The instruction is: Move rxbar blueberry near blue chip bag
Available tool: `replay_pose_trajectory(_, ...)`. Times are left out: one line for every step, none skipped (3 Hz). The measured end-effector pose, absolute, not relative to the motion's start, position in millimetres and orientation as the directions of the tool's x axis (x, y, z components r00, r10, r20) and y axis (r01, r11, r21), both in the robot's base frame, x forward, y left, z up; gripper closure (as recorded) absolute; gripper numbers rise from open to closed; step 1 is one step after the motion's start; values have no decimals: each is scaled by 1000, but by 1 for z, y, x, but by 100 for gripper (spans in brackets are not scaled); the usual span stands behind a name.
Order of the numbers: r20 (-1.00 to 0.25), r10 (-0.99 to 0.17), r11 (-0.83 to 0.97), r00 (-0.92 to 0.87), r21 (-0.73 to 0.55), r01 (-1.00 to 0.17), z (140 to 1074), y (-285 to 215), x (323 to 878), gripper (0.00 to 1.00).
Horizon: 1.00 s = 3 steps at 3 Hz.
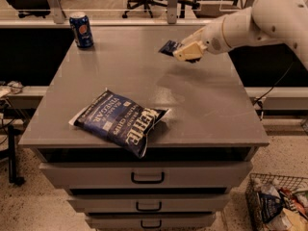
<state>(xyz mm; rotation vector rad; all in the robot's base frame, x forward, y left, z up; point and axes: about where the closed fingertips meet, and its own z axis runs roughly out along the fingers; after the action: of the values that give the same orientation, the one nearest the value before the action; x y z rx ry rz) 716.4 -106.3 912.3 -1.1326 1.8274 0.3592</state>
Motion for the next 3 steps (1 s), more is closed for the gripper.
replay_pose_trajectory(-797, -590, 458, -127, -202, -866, 903, -100, 663, 100)
replay_pose_trajectory(-766, -634, 369, -104, -182, -911, 891, -94, 626, 100)
replay_pose_trajectory(-738, -669, 284, -87, -145, -948, 882, -91, 597, 100)
